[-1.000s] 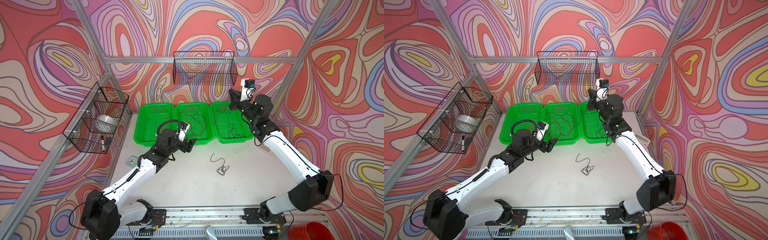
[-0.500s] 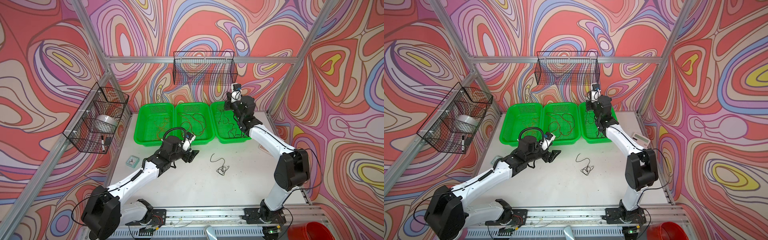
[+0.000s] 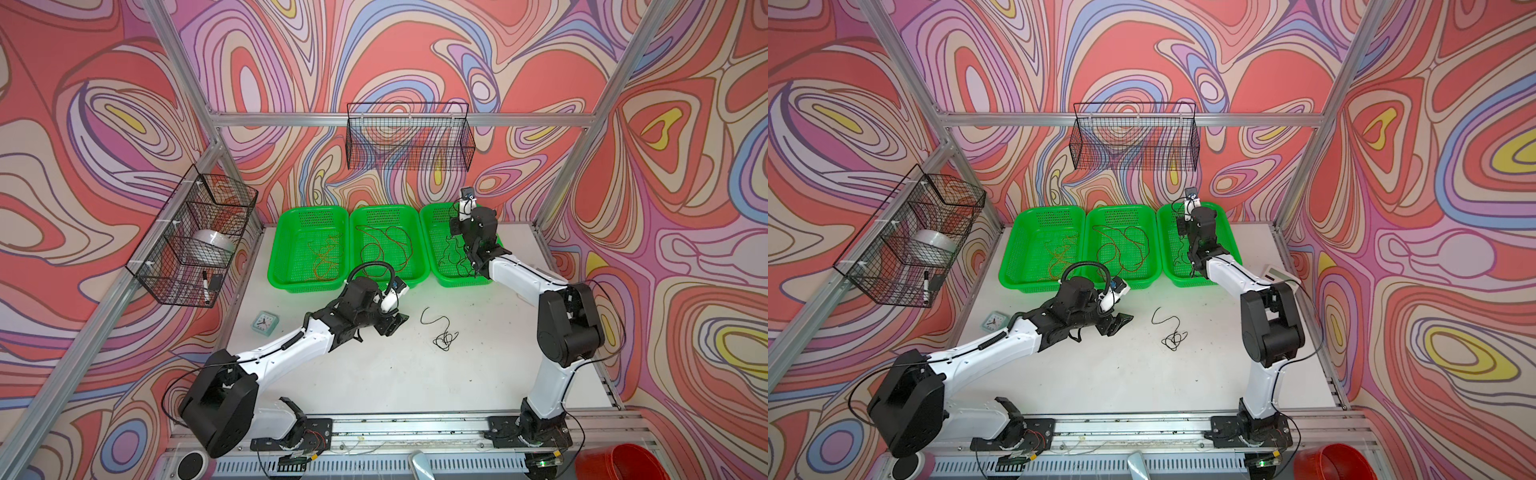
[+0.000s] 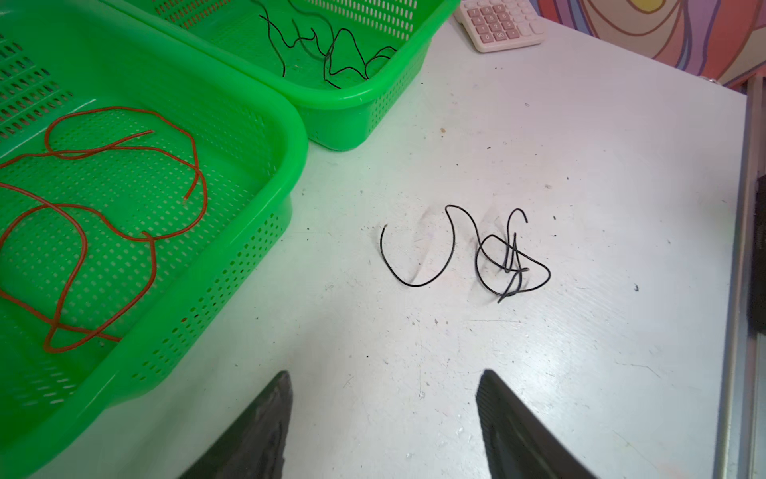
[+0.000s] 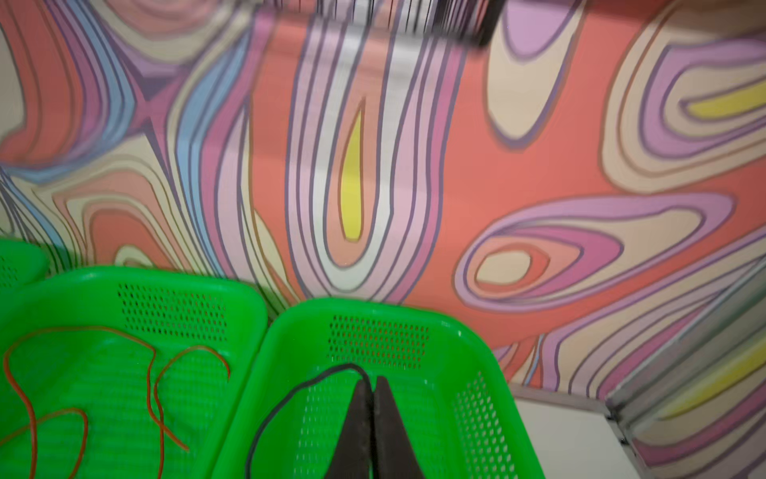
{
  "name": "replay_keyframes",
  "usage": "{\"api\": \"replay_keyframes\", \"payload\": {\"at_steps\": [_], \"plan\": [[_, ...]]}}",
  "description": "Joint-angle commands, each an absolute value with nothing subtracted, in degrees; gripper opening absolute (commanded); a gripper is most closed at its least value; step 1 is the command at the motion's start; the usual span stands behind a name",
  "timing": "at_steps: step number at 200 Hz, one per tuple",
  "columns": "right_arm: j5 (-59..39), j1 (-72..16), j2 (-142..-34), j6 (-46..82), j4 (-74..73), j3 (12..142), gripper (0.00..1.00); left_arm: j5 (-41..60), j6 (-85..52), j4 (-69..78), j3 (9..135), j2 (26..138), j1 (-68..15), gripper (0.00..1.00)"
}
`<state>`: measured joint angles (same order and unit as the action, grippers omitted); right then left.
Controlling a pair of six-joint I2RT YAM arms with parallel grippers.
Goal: Untangle the cables
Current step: 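Carry the black wire into the basket nearest the right arm while the left withdraws, then move the right gripper down to the small black wire on the table and grasp it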
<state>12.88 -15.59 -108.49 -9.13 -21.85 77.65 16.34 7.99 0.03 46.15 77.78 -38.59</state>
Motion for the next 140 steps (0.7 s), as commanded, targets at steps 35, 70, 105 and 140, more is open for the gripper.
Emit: {"api": "replay_keyframes", "payload": {"at_steps": [35, 70, 105, 140], "plan": [[16.40, -15.12, -108.71, -6.51, -8.07, 78.46, 0.56, 16.11, 8.61, 1.19, 47.92, 79.80, -40.68, 0.72], [16.57, -15.12, -100.53, -6.06, 3.19, 77.94, 0.78, 13.92, 5.27, 4.09, 47.06, 79.79, -40.96, 0.72], [14.65, -15.91, -90.91, -3.19, 13.52, 73.92, 0.80, 10.47, 2.77, 8.00, 44.99, 76.59, -40.96, 0.72], [9.58, -23.42, -81.84, -1.57, 18.48, 62.47, 0.78, 4.88, 1.01, 10.60, 42.01, 72.04, -40.96, 0.72]]}}
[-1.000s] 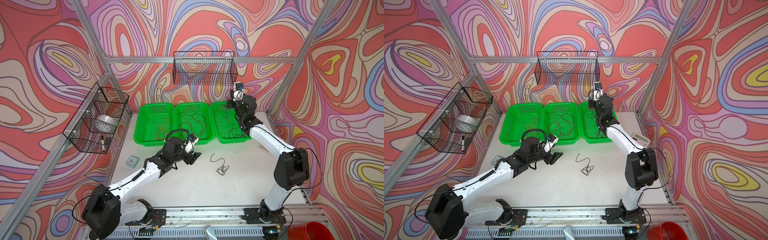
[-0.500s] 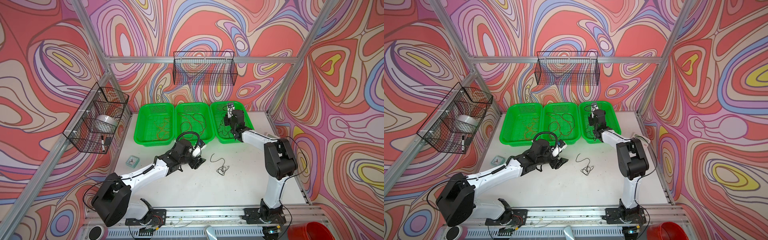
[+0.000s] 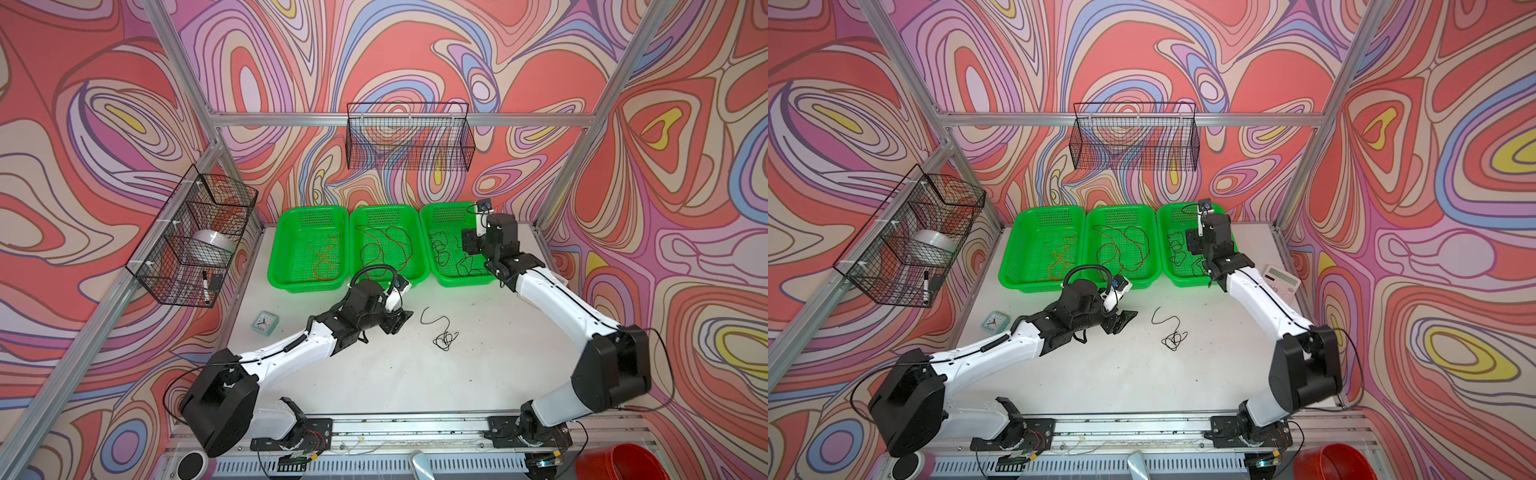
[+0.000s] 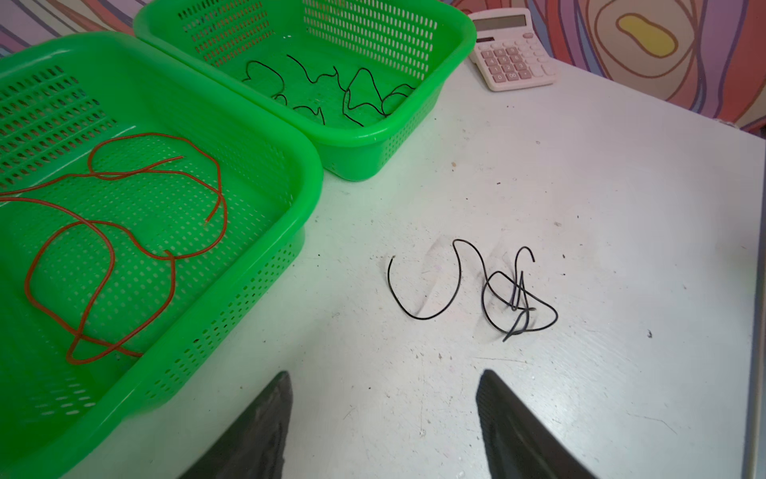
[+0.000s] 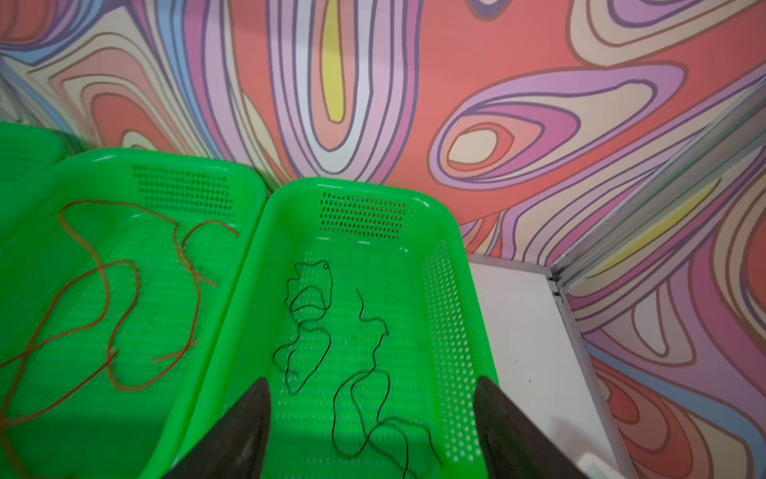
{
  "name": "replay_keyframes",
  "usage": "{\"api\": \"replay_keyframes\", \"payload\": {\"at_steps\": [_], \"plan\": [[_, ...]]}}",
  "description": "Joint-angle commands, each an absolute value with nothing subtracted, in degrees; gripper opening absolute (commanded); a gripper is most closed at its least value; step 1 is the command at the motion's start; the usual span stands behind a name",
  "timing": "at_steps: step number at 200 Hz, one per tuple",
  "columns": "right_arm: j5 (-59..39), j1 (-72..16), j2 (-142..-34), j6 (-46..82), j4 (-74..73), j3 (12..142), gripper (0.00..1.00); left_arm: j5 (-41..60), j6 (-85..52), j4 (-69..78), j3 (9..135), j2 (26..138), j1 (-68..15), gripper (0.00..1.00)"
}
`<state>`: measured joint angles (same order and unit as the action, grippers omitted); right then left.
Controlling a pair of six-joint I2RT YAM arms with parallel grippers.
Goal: Untangle the cables
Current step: 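Move the right gripper down to the small black wire on the table and grasp it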
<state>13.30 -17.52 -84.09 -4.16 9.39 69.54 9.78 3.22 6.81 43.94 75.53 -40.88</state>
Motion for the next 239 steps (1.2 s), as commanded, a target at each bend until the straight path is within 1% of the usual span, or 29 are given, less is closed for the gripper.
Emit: {"api": "replay_keyframes", "payload": {"at_steps": [1, 22, 41, 68, 94, 127, 156, 184, 201, 216, 224, 231, 239], "plan": [[9.54, -23.71, -81.75, -1.49, 18.60, 62.26, 0.79, 4.68, 0.95, 10.62, 41.92, 71.92, -40.96, 0.72], [8.60, -30.24, -80.02, -1.24, 18.59, 55.83, 0.79, 2.43, -0.57, 11.07, 40.82, 69.87, -40.96, 0.73], [6.52, -32.72, -80.22, -3.48, 17.61, 51.18, 0.79, 1.36, -1.73, 11.60, 39.55, 67.97, -40.96, 0.72], [2.88, -32.87, -81.87, -10.62, 18.71, 49.43, 0.80, 0.20, -1.98, 11.05, 37.83, 64.96, -40.96, 0.72], [3.49, -32.89, -85.58, -17.46, 18.28, 49.15, 0.83, -0.98, -1.24, 9.99, 36.67, 62.81, -40.96, 0.72], [2.26, -32.87, -91.23, -24.18, 21.10, 51.86, 0.83, -2.07, -0.76, 9.43, 35.95, 61.32, -40.96, 0.72], [0.57, -32.43, -91.21, -26.47, 20.55, 51.96, 0.83, -3.25, -0.02, 8.72, 35.53, 60.14, -40.96, 0.72], [1.49, -32.39, -94.67, -27.03, 22.32, 54.49, 0.81, -3.56, 0.48, 8.79, 35.45, 60.14, -40.96, 0.72], [1.66, -32.34, -95.30, -27.34, 20.73, 54.50, 0.81, -3.61, 0.87, 8.79, 35.74, 60.79, -40.96, 0.72], [3.00, -32.34, -96.50, -27.98, 18.22, 54.29, 0.78, -3.12, 1.05, 8.70, 36.12, 61.37, -40.96, 0.72], [3.83, -32.34, -97.45, -28.55, 17.56, 54.61, 0.74, -2.99, 0.99, 8.71, 36.32, 61.65, -40.96, 0.72], [4.21, -32.34, -98.15, -28.69, 17.27, 55.06, 0.67, -2.74, 1.21, 8.62, 36.44, 61.83, -40.96, 0.72], [4.26, -32.39, -98.44, -29.08, 17.74, 55.82, 0.56, -2.64, 1.28, 8.45, 36.64, 61.95, -40.96, 0.72]]}}
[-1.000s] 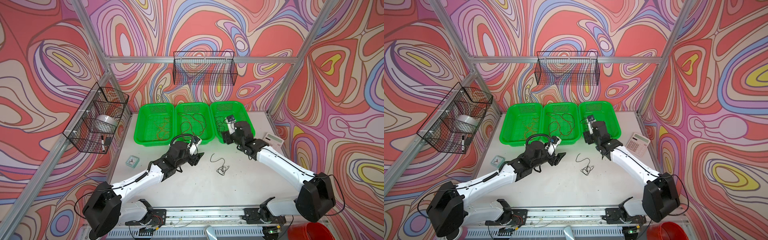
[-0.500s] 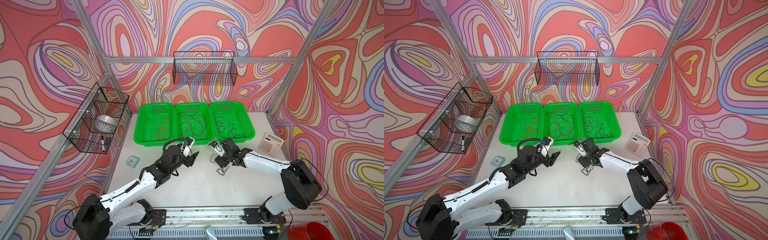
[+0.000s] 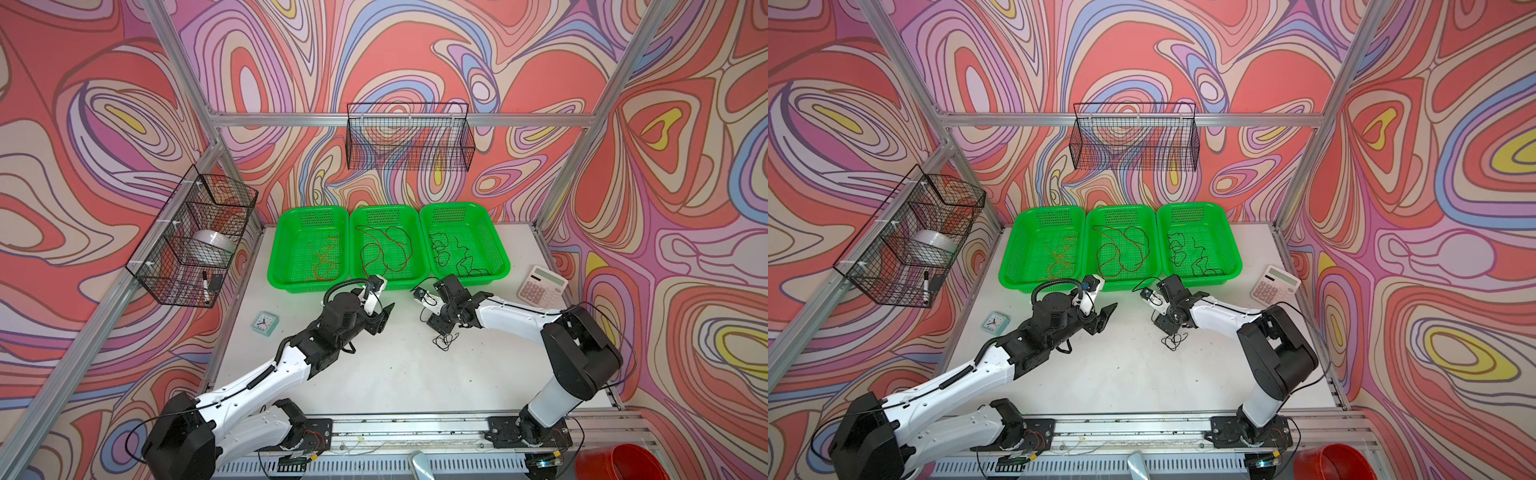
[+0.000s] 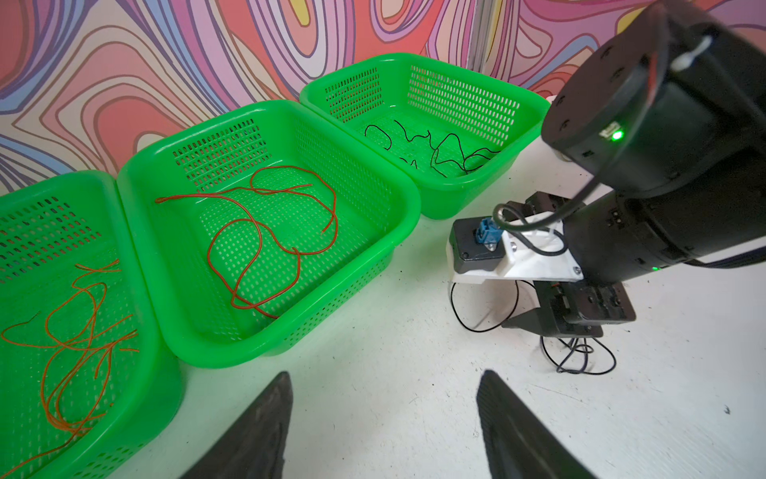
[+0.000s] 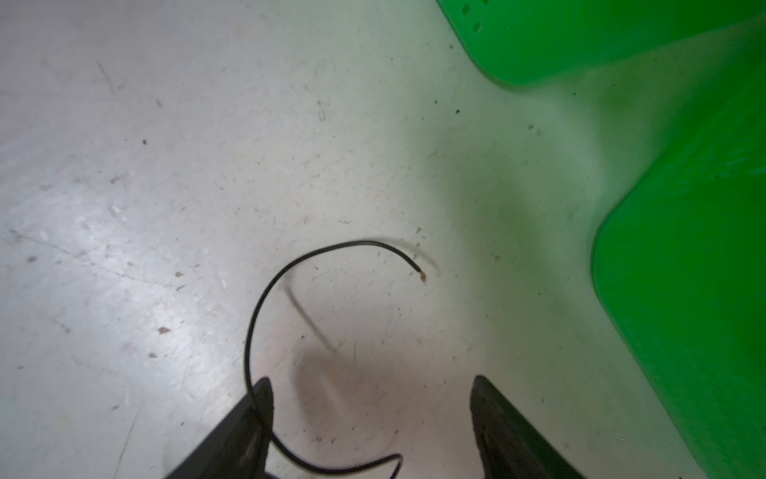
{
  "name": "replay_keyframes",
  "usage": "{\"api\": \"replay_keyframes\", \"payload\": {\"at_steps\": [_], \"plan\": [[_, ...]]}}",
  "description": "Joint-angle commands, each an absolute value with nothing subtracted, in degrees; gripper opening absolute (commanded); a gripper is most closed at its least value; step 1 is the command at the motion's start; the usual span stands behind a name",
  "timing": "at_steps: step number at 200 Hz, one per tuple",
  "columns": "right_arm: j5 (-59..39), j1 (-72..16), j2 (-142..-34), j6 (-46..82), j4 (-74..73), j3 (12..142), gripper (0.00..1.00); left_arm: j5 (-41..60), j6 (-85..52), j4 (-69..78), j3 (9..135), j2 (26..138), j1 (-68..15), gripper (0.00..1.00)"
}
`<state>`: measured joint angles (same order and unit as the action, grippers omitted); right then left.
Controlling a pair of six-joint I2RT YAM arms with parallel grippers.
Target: Untangle the cables
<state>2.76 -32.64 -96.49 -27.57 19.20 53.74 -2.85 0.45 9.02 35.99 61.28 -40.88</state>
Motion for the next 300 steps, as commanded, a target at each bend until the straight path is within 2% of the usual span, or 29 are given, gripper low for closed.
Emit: {"api": "replay_keyframes", "payload": {"at_steps": [1, 12, 24, 45, 90, 132, 176, 252, 280, 300], "plan": [[4.28, -32.37, -98.44, -29.09, 17.79, 55.86, 0.54, -2.64, 1.30, 8.45, 36.64, 61.91, -40.96, 0.72], [4.30, -32.34, -97.53, -29.21, 16.94, 55.67, 0.35, -2.48, 1.40, 8.21, 36.86, 61.87, -40.98, 0.72], [4.56, -32.39, -95.43, -29.89, 14.61, 54.37, 0.19, -2.30, 1.29, 8.32, 36.88, 61.70, -40.96, 0.72], [3.83, -32.34, -91.07, -28.35, 12.81, 53.53, 0.00, -1.41, 1.22, 8.59, 37.01, 61.52, -40.96, 0.72], [-0.77, -32.34, -75.16, -19.16, 8.25, 52.76, 0.00, 5.19, -1.39, 14.59, 36.75, 63.68, -41.98, 0.73], [-4.99, -32.35, -67.63, -11.69, 6.78, 53.52, 0.00, 6.15, -2.47, 23.98, 37.89, 68.88, -44.55, 0.76], [-8.65, -32.34, -65.04, -8.39, 5.55, 56.22, 0.00, 4.05, -0.12, 29.37, 43.51, 75.30, -45.18, 0.78], [-12.71, -32.34, -64.83, -4.67, 6.55, 61.57, 0.00, 13.54, -1.15, 38.72, 50.59, 87.33, -47.38, 0.77], [-13.81, -32.34, -63.75, -3.72, 6.38, 62.24, 0.00, 12.29, -0.59, 37.73, 53.94, 90.52, -47.48, 0.70], [-13.20, -32.32, -63.55, -3.61, 6.28, 63.09, 0.00, 11.75, -0.53, 37.76, 55.46, 92.55, -47.46, 0.54]]}}
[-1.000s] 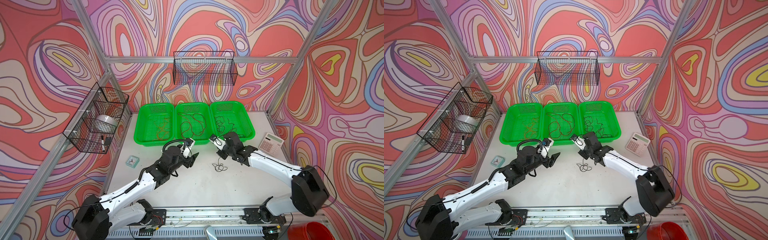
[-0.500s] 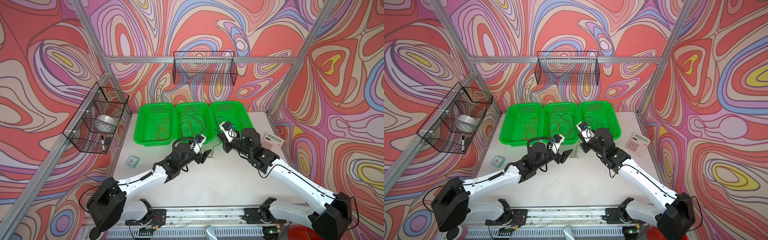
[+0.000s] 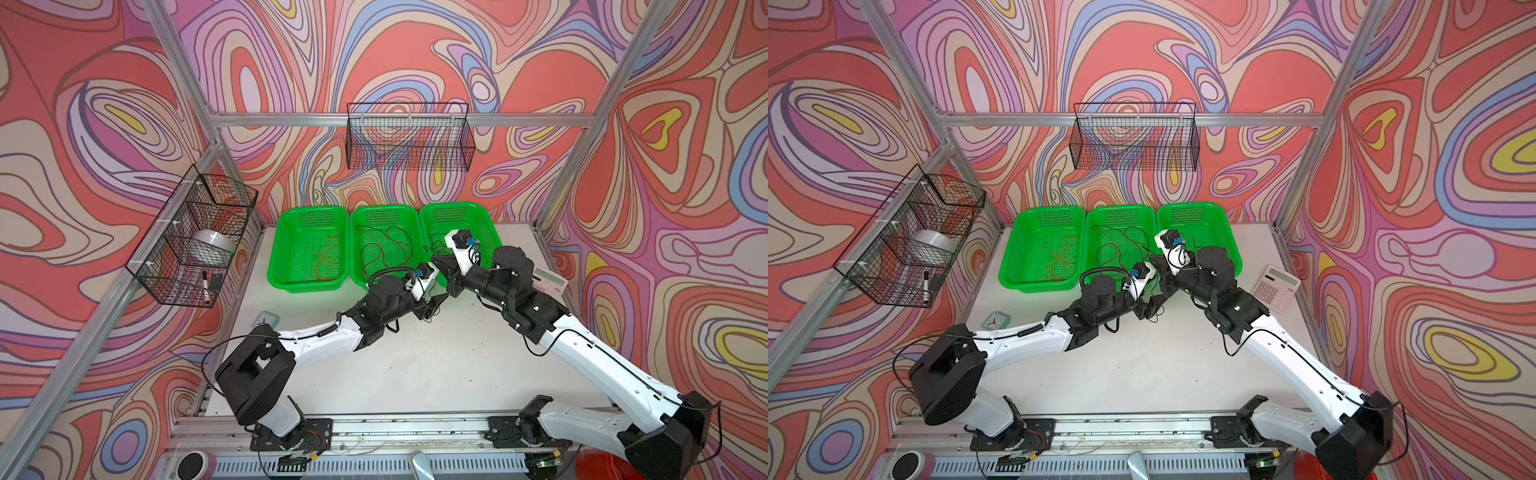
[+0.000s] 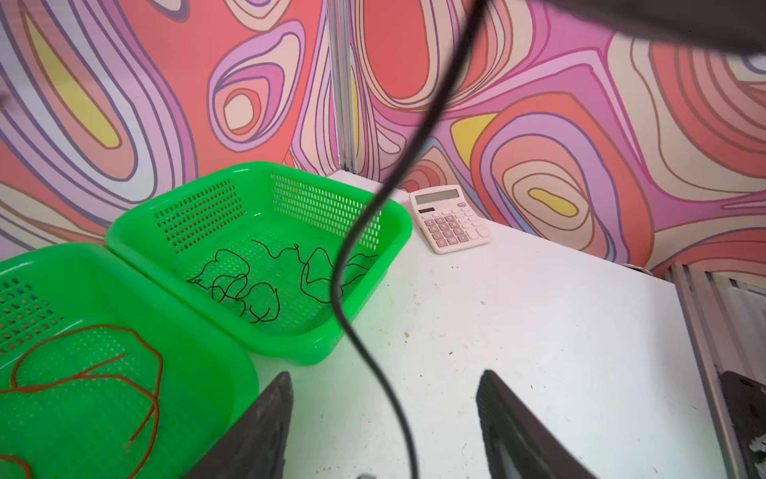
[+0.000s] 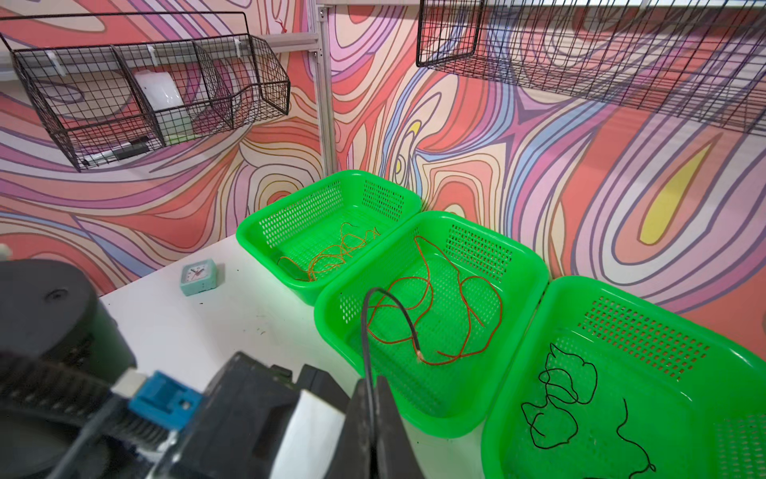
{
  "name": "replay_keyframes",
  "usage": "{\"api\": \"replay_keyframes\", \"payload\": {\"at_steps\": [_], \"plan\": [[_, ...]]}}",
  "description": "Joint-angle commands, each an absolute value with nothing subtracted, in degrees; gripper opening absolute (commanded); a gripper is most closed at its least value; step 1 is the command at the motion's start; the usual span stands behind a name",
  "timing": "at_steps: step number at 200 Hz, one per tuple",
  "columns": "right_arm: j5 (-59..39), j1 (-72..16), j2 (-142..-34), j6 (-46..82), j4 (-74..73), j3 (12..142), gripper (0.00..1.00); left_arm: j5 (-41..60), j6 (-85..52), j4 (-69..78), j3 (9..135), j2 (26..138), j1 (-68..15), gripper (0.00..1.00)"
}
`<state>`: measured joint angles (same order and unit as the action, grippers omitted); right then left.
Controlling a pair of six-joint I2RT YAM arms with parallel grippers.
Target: Untangle the cables
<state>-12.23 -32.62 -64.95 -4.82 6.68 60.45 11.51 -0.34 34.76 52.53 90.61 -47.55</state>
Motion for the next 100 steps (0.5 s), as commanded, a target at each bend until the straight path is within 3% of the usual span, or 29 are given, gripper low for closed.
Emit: {"api": "replay_keyframes", "payload": {"at_steps": [1, 26, 100], "plan": [[-13.15, -32.33, -63.55, -3.61, 6.31, 63.23, 0.00, 11.68, -0.49, 37.64, 55.51, 92.68, -47.46, 0.53], [-12.57, -32.34, -63.89, -3.30, 5.89, 66.19, 0.00, 10.31, -0.13, 38.24, 54.80, 94.49, -47.46, 0.39], [-11.95, -32.34, -66.99, -3.49, 4.94, 78.99, 0.00, 10.22, -0.90, 40.81, 49.47, 98.89, -47.38, 0.25]]}}
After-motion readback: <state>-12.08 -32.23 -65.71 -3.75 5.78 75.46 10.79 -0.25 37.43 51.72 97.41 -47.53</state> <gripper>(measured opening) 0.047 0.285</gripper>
